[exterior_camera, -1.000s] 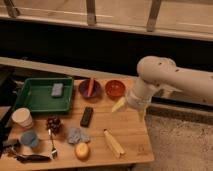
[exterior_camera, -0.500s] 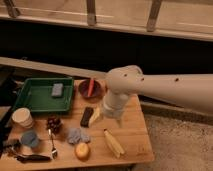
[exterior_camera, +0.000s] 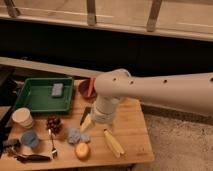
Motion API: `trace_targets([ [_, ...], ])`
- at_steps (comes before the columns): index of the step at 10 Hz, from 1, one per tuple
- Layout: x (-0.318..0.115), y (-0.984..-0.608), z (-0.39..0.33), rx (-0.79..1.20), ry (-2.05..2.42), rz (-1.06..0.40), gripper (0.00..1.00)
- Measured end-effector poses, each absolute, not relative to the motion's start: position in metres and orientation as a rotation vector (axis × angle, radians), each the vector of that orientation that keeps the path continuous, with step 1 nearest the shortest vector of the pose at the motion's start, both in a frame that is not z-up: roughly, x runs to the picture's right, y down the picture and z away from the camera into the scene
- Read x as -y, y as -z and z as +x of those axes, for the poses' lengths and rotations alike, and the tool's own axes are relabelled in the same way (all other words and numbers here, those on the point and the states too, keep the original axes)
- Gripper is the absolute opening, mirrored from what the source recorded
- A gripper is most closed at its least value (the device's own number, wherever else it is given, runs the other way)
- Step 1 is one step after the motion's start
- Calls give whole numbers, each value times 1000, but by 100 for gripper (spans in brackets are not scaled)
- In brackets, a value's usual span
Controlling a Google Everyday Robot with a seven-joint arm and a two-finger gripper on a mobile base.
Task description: Place apple in plastic cup
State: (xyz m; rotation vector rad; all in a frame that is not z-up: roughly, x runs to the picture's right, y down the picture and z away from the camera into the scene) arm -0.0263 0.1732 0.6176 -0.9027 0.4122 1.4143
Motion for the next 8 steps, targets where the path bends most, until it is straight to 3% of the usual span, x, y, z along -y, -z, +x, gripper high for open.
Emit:
trace_targets([
  [3, -182, -629, -36, -428, -1399, -932, 80],
  [8, -226, -684, -74, -484, -1384, -1028, 80],
])
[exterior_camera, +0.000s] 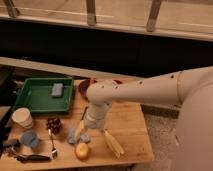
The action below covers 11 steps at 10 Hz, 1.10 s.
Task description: Place apple in plastic cup
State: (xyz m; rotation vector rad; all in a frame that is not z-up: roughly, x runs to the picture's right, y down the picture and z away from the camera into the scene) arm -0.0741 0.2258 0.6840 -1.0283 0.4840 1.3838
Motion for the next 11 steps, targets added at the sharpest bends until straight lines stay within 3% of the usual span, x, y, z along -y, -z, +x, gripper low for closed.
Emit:
trace_targets([
  [6, -238, -690, -86, -504, -1358, -1070, 80],
  [11, -278, -706, -108, -611, -1289, -1079, 80],
])
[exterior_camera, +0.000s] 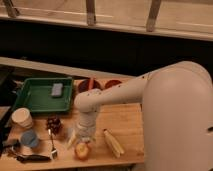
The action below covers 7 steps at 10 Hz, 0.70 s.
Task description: Place apple in plastic cup
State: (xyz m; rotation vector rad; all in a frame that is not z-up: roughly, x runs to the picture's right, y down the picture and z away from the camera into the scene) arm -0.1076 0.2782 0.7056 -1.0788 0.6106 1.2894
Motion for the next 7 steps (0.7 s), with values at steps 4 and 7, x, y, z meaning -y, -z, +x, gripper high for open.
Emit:
trace_targets([
  [4, -293, -717, -109, -652, -1276, -1091, 80],
  [7, -305, -726, -113, -591, -1295, -1167, 80],
])
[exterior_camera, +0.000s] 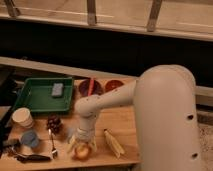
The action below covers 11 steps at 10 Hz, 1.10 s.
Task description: Place apple in plastic cup
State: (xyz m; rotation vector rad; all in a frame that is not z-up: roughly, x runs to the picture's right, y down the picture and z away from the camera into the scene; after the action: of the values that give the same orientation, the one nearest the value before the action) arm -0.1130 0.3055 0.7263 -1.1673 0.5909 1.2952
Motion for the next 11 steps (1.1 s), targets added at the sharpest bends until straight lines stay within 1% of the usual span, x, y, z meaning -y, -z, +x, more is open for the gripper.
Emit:
trace_targets([
  [1, -311, -728, -113, -562, -1315, -1206, 78],
  [2, -315, -728, -117, -539, -1322, -1217, 70],
  [3, -314, -727, -121, -516, -1321, -1202, 58],
  [4, -312, -726, -120, -513, -1325, -1183, 50],
  [6, -304, -718, -122, -517, -1321, -1109, 28],
  [8, -290, -707, -120, -528, -1328, -1030, 10],
  [9, -275, -697, -118, -516, -1347, -990, 2],
  [11, -243, -677, -119, -463, -1381, -939, 0],
])
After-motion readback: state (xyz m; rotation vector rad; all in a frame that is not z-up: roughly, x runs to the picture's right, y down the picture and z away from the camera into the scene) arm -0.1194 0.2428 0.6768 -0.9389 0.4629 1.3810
